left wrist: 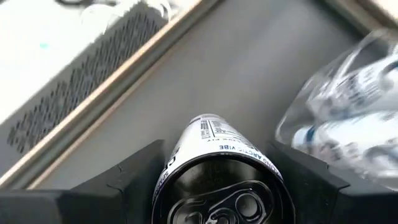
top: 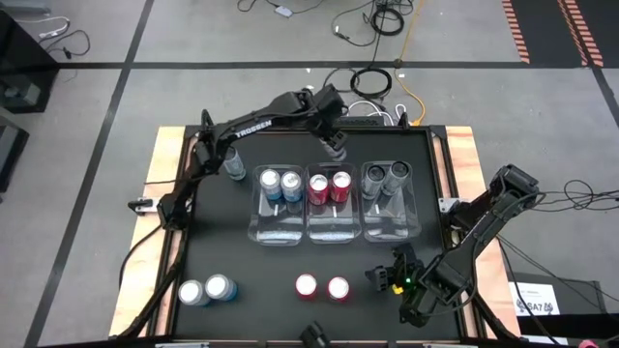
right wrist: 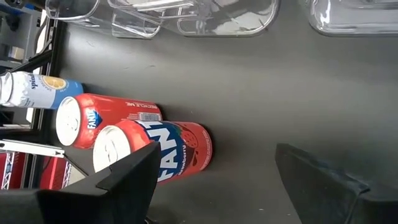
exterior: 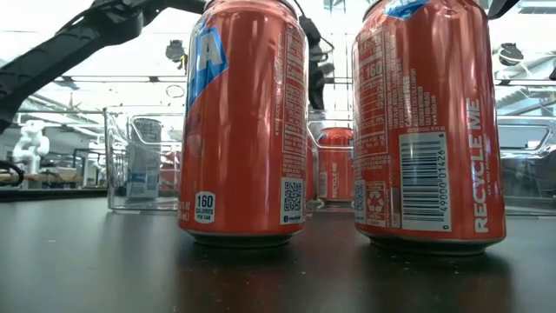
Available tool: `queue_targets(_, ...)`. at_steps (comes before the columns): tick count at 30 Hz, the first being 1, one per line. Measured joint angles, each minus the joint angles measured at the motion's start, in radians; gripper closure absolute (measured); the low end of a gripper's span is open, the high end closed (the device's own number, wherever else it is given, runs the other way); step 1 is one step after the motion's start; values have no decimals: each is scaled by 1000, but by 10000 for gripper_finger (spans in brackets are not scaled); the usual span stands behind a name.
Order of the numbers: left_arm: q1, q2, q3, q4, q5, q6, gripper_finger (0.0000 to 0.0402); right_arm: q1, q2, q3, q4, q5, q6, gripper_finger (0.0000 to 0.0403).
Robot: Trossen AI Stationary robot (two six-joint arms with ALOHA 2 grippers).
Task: Sort soda cans
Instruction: Put the white-blue soda can into the right transparent bin
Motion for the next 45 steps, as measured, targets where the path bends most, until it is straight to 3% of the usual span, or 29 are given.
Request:
queue_targets(16,-7,-160,19,78,0,56,130,0,0,0,-32,2,5,93)
queue_targets(26,-52,-375,19,-120,-16,122,130,0,0,0,-81,1,4,93)
queue_targets(31,-126,-490,19,-208,-40,130,130,0,0,0,-132,-1,4,93)
queue_targets(36,-236,-567,20,-330,-90,29,130,0,0,0,-214,0,2,93)
queue_targets(45,-478,-561,20,-420,-245,-211,130,0,-15,0,-337,-3,-98,93)
